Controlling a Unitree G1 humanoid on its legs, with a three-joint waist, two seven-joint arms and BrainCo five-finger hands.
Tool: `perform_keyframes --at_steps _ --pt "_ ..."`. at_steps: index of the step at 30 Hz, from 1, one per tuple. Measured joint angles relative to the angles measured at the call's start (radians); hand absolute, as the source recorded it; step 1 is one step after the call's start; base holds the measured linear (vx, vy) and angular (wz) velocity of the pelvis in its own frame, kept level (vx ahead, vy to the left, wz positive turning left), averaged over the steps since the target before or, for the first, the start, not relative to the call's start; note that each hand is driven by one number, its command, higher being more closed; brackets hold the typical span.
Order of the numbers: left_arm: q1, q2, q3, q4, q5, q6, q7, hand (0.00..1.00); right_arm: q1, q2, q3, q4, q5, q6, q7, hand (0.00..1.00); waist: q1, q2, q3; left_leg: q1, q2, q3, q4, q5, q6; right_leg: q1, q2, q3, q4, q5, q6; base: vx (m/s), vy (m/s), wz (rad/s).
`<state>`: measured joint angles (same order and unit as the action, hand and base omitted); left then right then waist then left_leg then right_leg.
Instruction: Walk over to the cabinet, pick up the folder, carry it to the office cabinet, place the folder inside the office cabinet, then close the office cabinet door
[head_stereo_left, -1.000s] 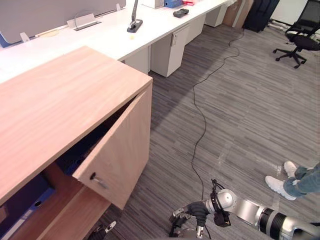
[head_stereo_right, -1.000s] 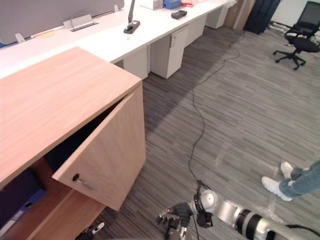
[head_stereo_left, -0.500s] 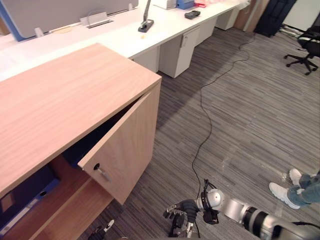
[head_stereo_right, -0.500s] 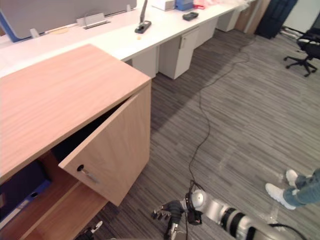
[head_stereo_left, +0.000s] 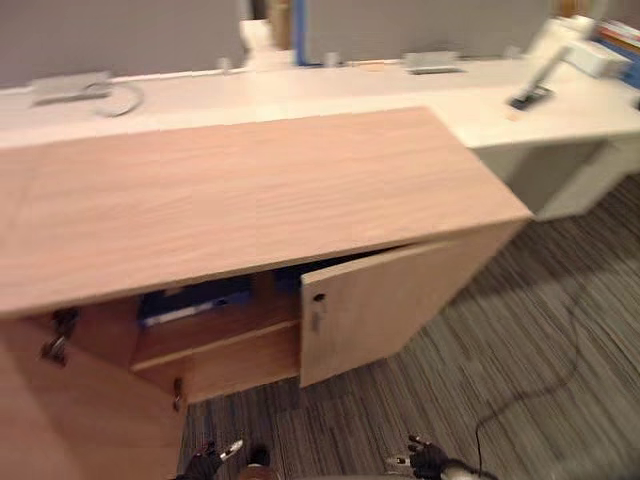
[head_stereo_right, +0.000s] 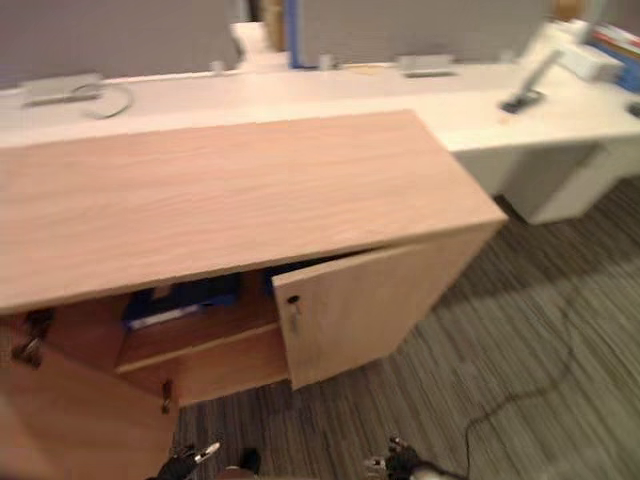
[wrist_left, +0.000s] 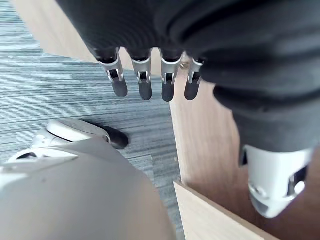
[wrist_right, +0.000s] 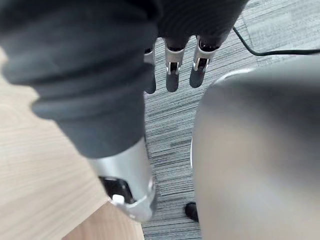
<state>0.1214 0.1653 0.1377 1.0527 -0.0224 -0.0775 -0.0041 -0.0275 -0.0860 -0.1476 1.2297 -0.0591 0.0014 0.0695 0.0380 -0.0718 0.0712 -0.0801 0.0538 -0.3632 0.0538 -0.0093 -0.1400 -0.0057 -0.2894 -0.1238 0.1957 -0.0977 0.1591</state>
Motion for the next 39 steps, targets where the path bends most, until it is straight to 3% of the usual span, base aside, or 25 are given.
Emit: perform_keyframes --at_steps 1,2,9,12,13,14,15,16,18,19,20,22,23,25,27,28,32,36,38,39 --pt "0.002 -0.002 0.001 0.002 0.0 0.001 0.002 0.0 -0.002 0.01 -0.03 0.008 -0.001 -0.002 -0.005 0.0 0.011 -0.002 -0.001 -0.008 0.001 -0.03 -0.007 0.014 -0.013 0.043 0.007 -0.023 -0.038 -0.021 0.027 0.1 -0.215 0.94" --pt "0.004 -0.009 0.002 0.008 0.0 0.0 0.003 0.0 0.003 0.015 -0.031 0.012 -0.001 -0.003 -0.009 0.0 0.008 0.013 0.0 -0.007 0.018 -0.039 -0.021 0.037 -0.017 0.075 0.027 -0.068 -0.055 -0.032 0.031 0.1 -0.223 0.87" --pt "0.02 -0.034 0.085 0.04 -0.035 0.0 0.002 0.0 0.012 0.026 -0.065 0.019 -0.04 -0.002 -0.004 0.0 0.005 0.043 -0.017 0.007 0.127 -0.057 -0.112 0.13 -0.036 0.145 0.148 -0.186 -0.082 -0.055 -0.005 -0.05 -0.16 0.52" --pt "0.022 -0.036 0.079 0.037 -0.064 0.001 0.004 0.0 0.011 0.025 -0.064 0.015 -0.035 -0.005 -0.009 0.0 0.005 0.039 0.007 0.003 0.115 -0.041 -0.096 0.14 -0.036 0.17 0.141 -0.221 -0.074 -0.067 -0.011 -0.12 0.02 0.35" --pt "0.018 -0.024 0.072 0.037 -0.068 0.002 0.008 0.0 0.015 0.03 -0.066 -0.002 -0.031 -0.006 -0.013 0.0 0.0 0.027 0.019 -0.034 0.11 0.072 -0.058 0.138 0.02 0.168 0.124 -0.238 -0.07 -0.072 -0.015 -0.13 0.082 0.45" --pt "0.014 -0.02 0.07 0.037 -0.069 0.002 0.008 0.0 0.017 0.032 -0.066 -0.011 -0.029 -0.007 -0.014 0.0 -0.005 0.02 0.024 -0.058 0.112 0.155 -0.014 0.124 0.042 0.166 0.113 -0.251 -0.068 -0.071 -0.015 -0.09 0.134 0.56" --pt "0.001 -0.019 0.069 0.038 -0.075 0.005 0.011 0.0 0.014 0.029 -0.066 -0.018 -0.03 -0.01 -0.016 0.0 -0.007 0.01 0.047 -0.151 0.118 0.33 0.211 0.072 0.096 0.169 0.082 -0.266 -0.049 -0.074 -0.011 -0.03 0.177 0.46" --pt "0.004 -0.031 0.065 0.038 -0.086 0.005 0.014 0.0 0.011 0.015 -0.068 -0.021 -0.026 -0.012 -0.018 0.0 -0.009 0.032 0.055 -0.222 0.133 0.46 0.408 -0.006 0.106 0.175 0.076 -0.266 -0.041 -0.076 -0.008 0.02 0.202 0.43" --pt "0.002 -0.032 0.058 0.036 -0.086 0.006 0.018 0.0 0.002 0.01 -0.068 -0.023 -0.018 -0.012 -0.021 0.0 -0.007 0.055 0.056 -0.235 0.132 0.501 0.404 -0.026 0.093 0.181 0.08 -0.264 -0.05 -0.087 0.007 0.09 0.174 0.49" --pt "-0.008 -0.019 0.045 0.033 -0.086 0.005 0.018 0.0 -0.003 0.019 -0.069 -0.018 -0.018 -0.01 -0.021 0.0 -0.007 0.039 0.065 -0.234 0.101 0.5 0.357 0.002 0.102 0.175 0.08 -0.244 -0.065 -0.093 -0.004 0.08 0.114 0.84" --pt "-0.021 -0.011 0.036 0.03 -0.082 0.004 0.019 0.0 -0.005 0.027 -0.077 -0.018 -0.005 -0.009 -0.021 0.0 -0.009 0.024 0.073 -0.234 0.065 0.507 0.299 0.029 0.13 0.164 0.083 -0.219 -0.083 -0.093 -0.026 0.02 0.071 0.86" --pt "-0.02 -0.025 0.042 0.036 -0.075 0.009 0.021 0.0 -0.014 0.034 -0.119 -0.02 0.004 -0.003 -0.024 0.0 0.002 0.041 0.099 -0.256 0.071 0.574 0.352 -0.002 0.165 0.17 0.065 -0.229 -0.062 -0.087 -0.023 0.01 0.131 0.53" --pt "-0.008 -0.028 0.043 0.036 -0.063 0.011 0.023 0.0 -0.016 0.046 -0.126 -0.022 0.005 -0.002 -0.024 0.0 0.006 0.035 0.098 -0.248 0.047 0.571 0.312 0.014 0.173 0.168 0.052 -0.232 -0.069 -0.088 -0.025 0.02 0.116 0.49" --pt "-0.016 -0.021 0.043 0.035 -0.041 0.011 0.023 0.0 -0.015 0.062 -0.136 -0.035 0.012 -0.003 -0.027 0.0 -0.014 0.024 0.088 -0.185 -0.031 0.537 0.066 0.139 0.185 0.145 0.055 -0.236 -0.087 -0.093 -0.066 0.03 0.015 0.84" --pt "-0.018 -0.024 0.043 0.03 -0.025 0.01 0.022 0.0 -0.014 0.061 -0.147 -0.04 0.033 -0.003 -0.034 0.0 -0.031 0.033 0.085 -0.115 -0.068 0.512 -0.151 0.182 0.177 0.143 0.06 -0.27 -0.094 -0.098 -0.085 0.04 -0.017 0.95" --pt "-0.02 -0.027 0.043 0.023 -0.02 0.01 0.022 0.0 -0.016 0.058 -0.151 -0.045 0.04 -0.003 -0.034 0.0 -0.039 0.039 0.092 -0.126 -0.069 0.503 -0.15 0.183 0.171 0.15 0.068 -0.288 -0.097 -0.099 -0.086 0.01 -0.029 0.76" --pt "0.002 -0.034 0.059 0.017 -0.017 0.008 0.02 0.0 -0.002 0.068 -0.174 -0.053 0.034 -0.004 -0.034 0.0 -0.022 0.037 0.09 -0.109 -0.072 0.447 -0.15 0.228 0.162 0.204 0.083 -0.342 -0.117 -0.099 -0.085 0.0 -0.066 0.35" --pt "0.005 -0.025 0.052 0.018 0.003 0.004 0.017 0.0 0.026 0.067 -0.175 -0.059 0.035 -0.005 -0.036 0.0 -0.025 0.019 0.082 -0.093 -0.143 0.327 -0.15 0.252 0.18 0.266 0.049 -0.42 -0.088 -0.091 -0.044 0.1 -0.01 0.59" --pt "0.016 -0.028 0.029 0.02 0.016 0.004 0.017 0.0 0.028 0.061 -0.176 -0.072 0.036 -0.011 -0.036 0.0 -0.036 0.039 0.072 -0.085 -0.14 0.26 -0.145 0.261 0.195 0.205 0.037 -0.334 0.09 -0.093 -0.069 0.12 0.082 0.85" --pt "0.012 -0.019 0.006 0.019 0.032 0.002 0.017 0.0 0.035 0.069 -0.174 -0.089 0.037 -0.018 -0.035 0.0 -0.043 0.047 0.066 -0.086 -0.133 0.21 -0.145 0.263 0.197 0.154 0.064 -0.177 0.18 -0.128 -0.099 0.09 0.05 1.07"
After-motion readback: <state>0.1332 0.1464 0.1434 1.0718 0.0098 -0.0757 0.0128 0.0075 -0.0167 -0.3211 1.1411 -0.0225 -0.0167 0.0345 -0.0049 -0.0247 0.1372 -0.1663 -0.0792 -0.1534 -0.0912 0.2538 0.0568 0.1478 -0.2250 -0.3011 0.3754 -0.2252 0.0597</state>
